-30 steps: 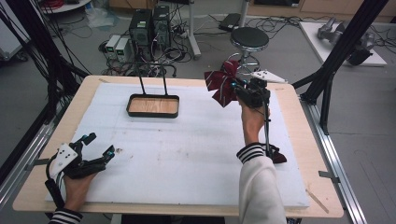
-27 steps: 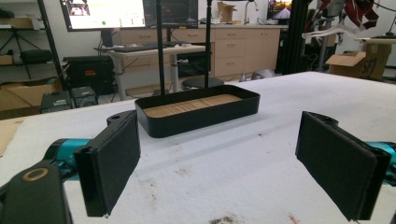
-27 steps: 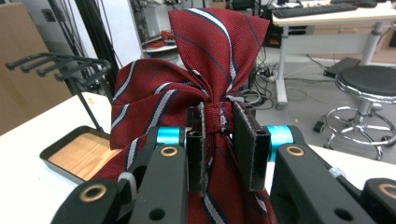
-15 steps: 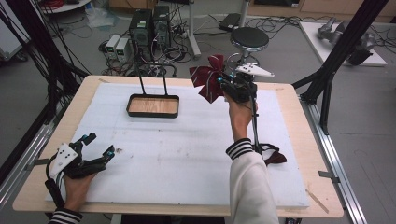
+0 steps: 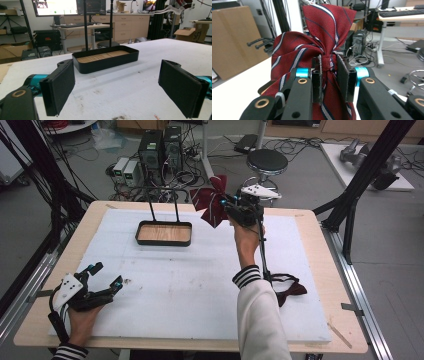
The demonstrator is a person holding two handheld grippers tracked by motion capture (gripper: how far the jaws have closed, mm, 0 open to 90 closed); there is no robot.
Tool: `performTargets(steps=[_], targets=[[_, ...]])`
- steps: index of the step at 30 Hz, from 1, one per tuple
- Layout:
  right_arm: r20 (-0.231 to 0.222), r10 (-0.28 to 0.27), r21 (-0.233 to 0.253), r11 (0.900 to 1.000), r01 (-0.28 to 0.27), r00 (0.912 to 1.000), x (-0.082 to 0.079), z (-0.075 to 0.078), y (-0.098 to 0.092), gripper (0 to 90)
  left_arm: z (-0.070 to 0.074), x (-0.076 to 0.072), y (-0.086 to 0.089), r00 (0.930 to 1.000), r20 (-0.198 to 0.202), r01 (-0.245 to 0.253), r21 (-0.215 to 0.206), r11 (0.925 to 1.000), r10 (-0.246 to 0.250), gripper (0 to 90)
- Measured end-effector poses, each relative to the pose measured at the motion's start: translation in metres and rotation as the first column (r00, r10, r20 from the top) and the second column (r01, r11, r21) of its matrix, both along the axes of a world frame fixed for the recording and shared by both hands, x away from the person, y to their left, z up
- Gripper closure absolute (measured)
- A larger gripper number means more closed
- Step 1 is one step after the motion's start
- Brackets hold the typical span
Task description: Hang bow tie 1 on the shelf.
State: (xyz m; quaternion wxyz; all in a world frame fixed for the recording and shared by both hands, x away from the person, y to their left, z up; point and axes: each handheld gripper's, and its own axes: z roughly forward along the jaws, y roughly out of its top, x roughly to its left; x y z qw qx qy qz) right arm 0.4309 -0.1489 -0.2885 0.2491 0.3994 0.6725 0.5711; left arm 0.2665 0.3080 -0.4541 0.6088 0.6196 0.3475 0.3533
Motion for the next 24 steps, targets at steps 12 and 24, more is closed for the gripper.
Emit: performTargets(steps=[12, 24], targets=[[0.028, 0.143, 0.044, 0.989, -0.144, 0.9893, 0.009, 0.0, 0.015, 75.2, 0.0, 0.0, 0.0, 1.0, 0.0, 0.0, 0.0, 1.0, 0.0, 14.3], [0.022, 0.236, 0.051, 0.97, -0.237, 0.9716, 0.02, 0.001, 0.04, 75.2, 0.0, 0.0, 0.0, 1.0, -0.001, 0.001, -0.001, 1.0, -0.001, 14.3]])
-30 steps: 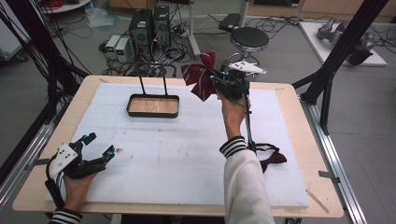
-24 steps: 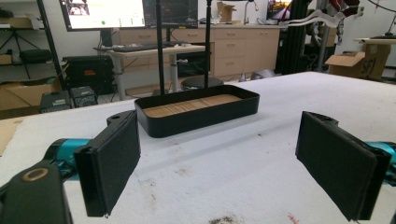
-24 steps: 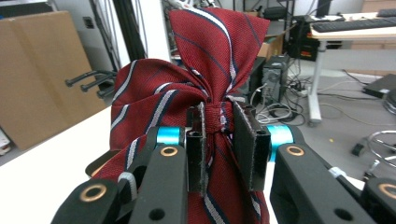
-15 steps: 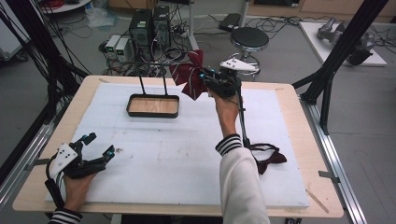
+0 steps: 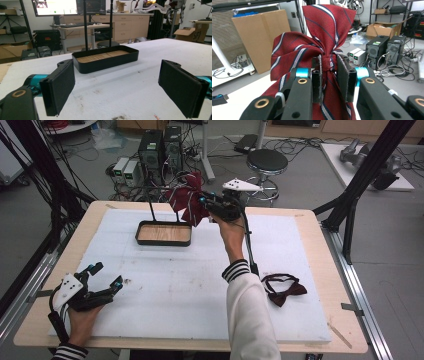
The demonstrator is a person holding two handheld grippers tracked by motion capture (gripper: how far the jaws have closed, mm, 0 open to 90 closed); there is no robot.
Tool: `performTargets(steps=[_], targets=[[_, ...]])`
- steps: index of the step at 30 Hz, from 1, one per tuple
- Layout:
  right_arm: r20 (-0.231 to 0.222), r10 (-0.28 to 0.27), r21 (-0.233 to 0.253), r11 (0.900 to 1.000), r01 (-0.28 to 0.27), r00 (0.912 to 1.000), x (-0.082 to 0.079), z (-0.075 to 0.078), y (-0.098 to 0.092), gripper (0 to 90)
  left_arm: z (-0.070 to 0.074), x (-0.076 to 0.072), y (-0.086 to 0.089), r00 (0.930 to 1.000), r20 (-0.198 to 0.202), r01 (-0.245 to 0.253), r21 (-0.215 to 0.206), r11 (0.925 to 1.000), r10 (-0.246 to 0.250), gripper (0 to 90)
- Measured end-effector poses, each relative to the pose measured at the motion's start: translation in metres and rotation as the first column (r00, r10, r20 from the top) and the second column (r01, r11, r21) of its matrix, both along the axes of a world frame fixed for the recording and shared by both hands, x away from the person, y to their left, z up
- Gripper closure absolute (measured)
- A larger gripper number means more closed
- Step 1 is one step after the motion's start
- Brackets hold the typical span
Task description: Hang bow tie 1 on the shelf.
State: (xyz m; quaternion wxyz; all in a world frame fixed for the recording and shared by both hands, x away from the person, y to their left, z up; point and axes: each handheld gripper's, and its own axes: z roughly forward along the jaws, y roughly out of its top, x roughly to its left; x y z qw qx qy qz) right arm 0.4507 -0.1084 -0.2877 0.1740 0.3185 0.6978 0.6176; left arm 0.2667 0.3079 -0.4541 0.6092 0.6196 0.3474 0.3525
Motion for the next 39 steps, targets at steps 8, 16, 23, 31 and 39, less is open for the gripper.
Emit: performTargets(steps=[8, 16, 23, 31, 39], targets=[[-0.012, 0.025, -0.013, 1.0, -0.025, 0.9996, 0.005, 0.001, 0.02, 75.2, 0.0, 0.0, 0.0, 1.0, -0.002, 0.0, -0.004, 1.0, 0.0, 14.3], [-0.021, 0.045, -0.009, 0.999, -0.046, 0.9987, 0.01, -0.003, 0.034, 75.2, 0.0, 0.0, 0.0, 1.0, -0.001, 0.001, -0.002, 1.0, -0.002, 14.3], [-0.026, 0.054, -0.002, 0.999, -0.054, 0.9982, 0.015, -0.002, 0.046, 75.2, 0.0, 0.0, 0.0, 1.0, -0.002, 0.002, -0.004, 1.0, -0.002, 14.4], [-0.008, 0.074, -0.013, 0.997, -0.075, 0.9972, 0.011, 0.006, 0.062, 75.2, 0.0, 0.0, 0.0, 1.0, 0.0, 0.002, 0.001, 1.0, -0.002, 14.3], [-0.007, 0.056, 0.011, 0.998, -0.056, 0.9984, 0.012, 0.008, 0.06, 75.1, 0.0, 0.0, 0.0, 1.0, 0.0, 0.001, -0.002, 1.0, -0.001, 14.4]])
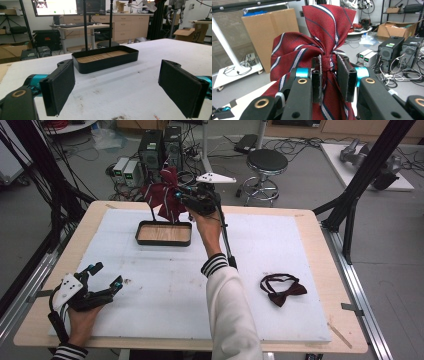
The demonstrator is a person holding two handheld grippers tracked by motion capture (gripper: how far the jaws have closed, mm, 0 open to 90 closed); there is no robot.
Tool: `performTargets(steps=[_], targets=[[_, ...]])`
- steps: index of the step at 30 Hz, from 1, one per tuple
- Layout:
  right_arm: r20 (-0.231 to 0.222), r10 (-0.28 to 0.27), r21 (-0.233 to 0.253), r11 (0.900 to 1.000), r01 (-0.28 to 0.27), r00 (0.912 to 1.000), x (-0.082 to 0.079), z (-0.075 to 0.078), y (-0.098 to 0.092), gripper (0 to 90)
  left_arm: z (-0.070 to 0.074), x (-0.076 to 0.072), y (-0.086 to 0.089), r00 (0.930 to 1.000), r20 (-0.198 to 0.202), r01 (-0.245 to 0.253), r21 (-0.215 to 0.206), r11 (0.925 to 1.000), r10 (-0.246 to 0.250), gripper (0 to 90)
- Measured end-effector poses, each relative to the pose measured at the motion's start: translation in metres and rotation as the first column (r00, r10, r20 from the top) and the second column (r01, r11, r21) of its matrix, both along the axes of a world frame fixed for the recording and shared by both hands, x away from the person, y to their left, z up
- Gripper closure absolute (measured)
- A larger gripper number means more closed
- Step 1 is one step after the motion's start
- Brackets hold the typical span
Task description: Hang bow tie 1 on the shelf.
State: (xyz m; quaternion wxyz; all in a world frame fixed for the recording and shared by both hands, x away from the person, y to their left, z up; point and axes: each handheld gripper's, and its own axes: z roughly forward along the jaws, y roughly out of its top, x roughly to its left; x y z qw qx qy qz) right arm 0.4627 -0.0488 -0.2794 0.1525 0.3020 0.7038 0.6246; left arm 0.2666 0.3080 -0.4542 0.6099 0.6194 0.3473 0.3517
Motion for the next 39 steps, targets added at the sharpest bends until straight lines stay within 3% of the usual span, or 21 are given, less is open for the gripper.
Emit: performTargets(steps=[4, 20, 32, 39], targets=[[0.005, 0.004, 0.019, 1.0, -0.004, 1.0, -0.001, 0.003, -0.002, 75.2, 0.0, 0.0, 0.0, 1.0, -0.001, 0.001, -0.001, 1.0, -0.001, 14.4], [0.035, 0.011, 0.021, 1.0, -0.012, 0.9993, -0.02, 0.022, -0.015, 75.1, 0.0, 0.0, -0.001, 1.0, 0.002, 0.001, 0.005, 1.0, -0.001, 14.4], [0.021, 0.077, 0.023, 0.997, -0.077, 0.9968, -0.027, 0.022, 0.001, 75.0, 0.0, 0.0, -0.001, 1.0, 0.002, 0.0, 0.002, 1.0, 0.0, 14.3], [0.021, 0.065, 0.002, 0.998, -0.065, 0.9977, -0.028, 0.022, 0.0, 74.9, 0.0, 0.0, -0.001, 1.0, 0.003, 0.0, 0.006, 1.0, 0.0, 14.4]])
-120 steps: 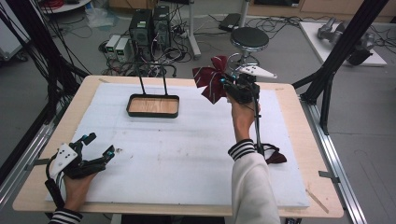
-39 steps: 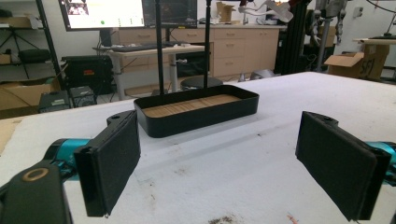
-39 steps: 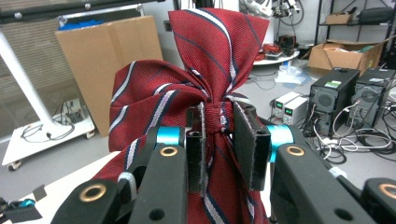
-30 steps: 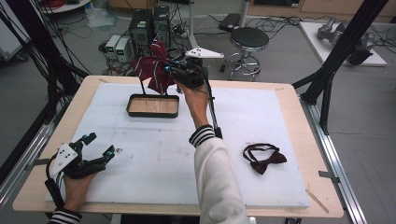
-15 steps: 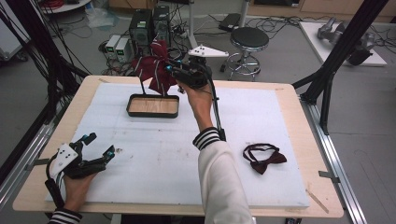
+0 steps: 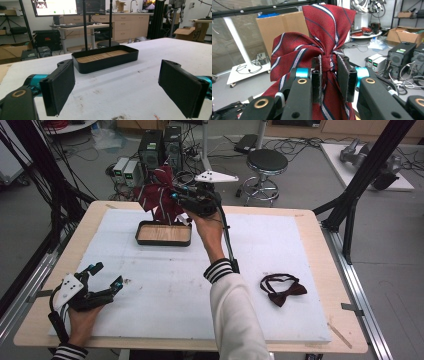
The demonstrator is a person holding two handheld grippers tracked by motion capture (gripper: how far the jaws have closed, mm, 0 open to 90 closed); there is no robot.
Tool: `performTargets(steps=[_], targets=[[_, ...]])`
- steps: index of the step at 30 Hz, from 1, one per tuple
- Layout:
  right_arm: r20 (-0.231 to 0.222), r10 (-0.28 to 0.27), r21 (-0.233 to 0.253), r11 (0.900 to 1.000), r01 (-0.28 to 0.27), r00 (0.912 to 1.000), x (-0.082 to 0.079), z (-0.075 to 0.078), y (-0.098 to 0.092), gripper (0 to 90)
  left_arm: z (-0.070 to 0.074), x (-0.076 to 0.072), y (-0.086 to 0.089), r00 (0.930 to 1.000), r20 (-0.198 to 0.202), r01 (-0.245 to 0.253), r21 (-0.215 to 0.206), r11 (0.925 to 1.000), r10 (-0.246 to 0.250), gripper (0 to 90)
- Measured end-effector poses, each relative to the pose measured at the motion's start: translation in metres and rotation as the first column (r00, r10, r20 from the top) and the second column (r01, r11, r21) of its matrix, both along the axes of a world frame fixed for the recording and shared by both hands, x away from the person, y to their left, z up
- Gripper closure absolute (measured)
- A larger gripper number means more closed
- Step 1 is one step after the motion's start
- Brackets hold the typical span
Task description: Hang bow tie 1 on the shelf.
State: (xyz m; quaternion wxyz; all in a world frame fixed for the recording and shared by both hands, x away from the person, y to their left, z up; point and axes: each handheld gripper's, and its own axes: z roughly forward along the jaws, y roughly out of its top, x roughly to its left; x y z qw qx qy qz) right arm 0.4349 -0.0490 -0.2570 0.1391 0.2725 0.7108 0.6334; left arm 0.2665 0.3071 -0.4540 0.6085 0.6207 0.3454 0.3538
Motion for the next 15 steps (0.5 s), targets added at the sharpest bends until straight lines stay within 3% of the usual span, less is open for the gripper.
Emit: performTargets(steps=[15], targets=[[-0.031, -0.045, -0.026, 0.999, 0.044, 0.9985, 0.015, -0.012, -0.002, 74.9, 0.0, 0.0, 0.001, 1.0, -0.002, 0.001, -0.001, 1.0, -0.001, 14.4]])
